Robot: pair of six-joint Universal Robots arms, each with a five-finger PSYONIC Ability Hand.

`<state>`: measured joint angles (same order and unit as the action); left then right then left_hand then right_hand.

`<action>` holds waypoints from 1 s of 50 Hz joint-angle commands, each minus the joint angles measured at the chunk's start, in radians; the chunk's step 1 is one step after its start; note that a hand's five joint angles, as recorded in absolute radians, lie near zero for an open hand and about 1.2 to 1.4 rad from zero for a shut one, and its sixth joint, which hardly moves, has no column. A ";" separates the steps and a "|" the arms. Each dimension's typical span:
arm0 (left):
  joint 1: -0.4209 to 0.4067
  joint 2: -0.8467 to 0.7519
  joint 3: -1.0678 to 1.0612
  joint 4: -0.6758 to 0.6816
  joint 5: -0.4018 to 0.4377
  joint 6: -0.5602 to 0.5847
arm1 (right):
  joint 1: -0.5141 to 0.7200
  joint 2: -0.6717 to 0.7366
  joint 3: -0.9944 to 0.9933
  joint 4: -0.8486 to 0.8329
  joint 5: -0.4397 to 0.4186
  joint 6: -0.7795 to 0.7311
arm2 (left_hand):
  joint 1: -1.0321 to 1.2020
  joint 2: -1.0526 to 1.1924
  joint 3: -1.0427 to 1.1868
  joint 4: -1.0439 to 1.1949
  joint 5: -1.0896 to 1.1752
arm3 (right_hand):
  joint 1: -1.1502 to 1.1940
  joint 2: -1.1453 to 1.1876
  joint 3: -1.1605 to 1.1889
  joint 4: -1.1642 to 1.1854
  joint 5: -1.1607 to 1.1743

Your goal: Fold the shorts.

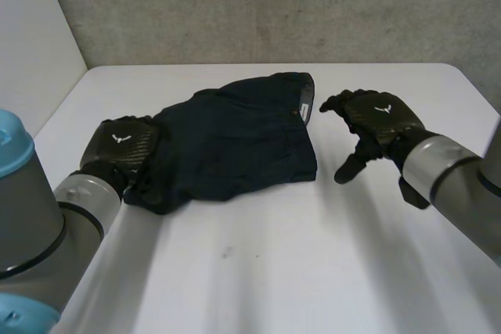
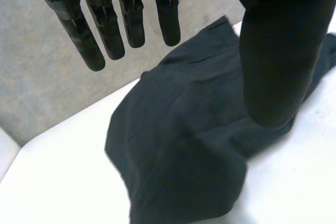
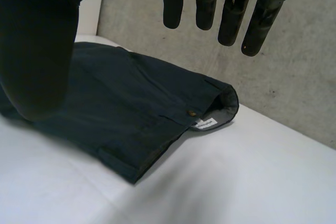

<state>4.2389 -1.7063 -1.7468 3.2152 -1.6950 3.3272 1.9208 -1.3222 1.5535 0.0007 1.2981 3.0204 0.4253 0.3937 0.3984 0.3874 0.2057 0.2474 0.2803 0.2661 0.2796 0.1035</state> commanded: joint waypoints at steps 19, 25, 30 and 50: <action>0.167 -0.200 0.006 0.077 0.093 -0.009 | 0.090 0.721 -0.661 0.076 0.024 0.029 | 0.003 0.034 0.029 0.040 0.048 | 0.359 0.326 0.340 0.327 0.328; 0.184 -0.194 -0.007 0.075 0.138 -0.009 | 0.092 0.719 -0.685 0.079 0.046 0.023 | 0.011 0.043 0.038 0.049 0.056 | 1.149 1.116 1.130 1.117 1.118; 0.190 -0.197 -0.008 0.077 0.141 -0.008 | 0.096 0.563 -0.618 0.071 0.050 0.020 | 0.017 0.049 0.044 0.055 0.062 | 1.149 1.116 1.130 1.117 1.118; 0.181 -0.322 0.046 0.109 0.182 0.136 | 0.081 0.287 -0.316 0.045 0.066 -0.040 | 0.258 0.289 0.284 0.295 0.303 | 1.149 1.116 1.130 1.117 1.118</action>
<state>4.4197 -1.9929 -1.7150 3.3211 -1.5112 3.3781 2.0058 -1.0162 1.1848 0.0505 1.3559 2.9838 0.4891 0.4867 0.4823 0.4844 0.3128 0.9648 1.1736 1.1617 1.1866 0.9535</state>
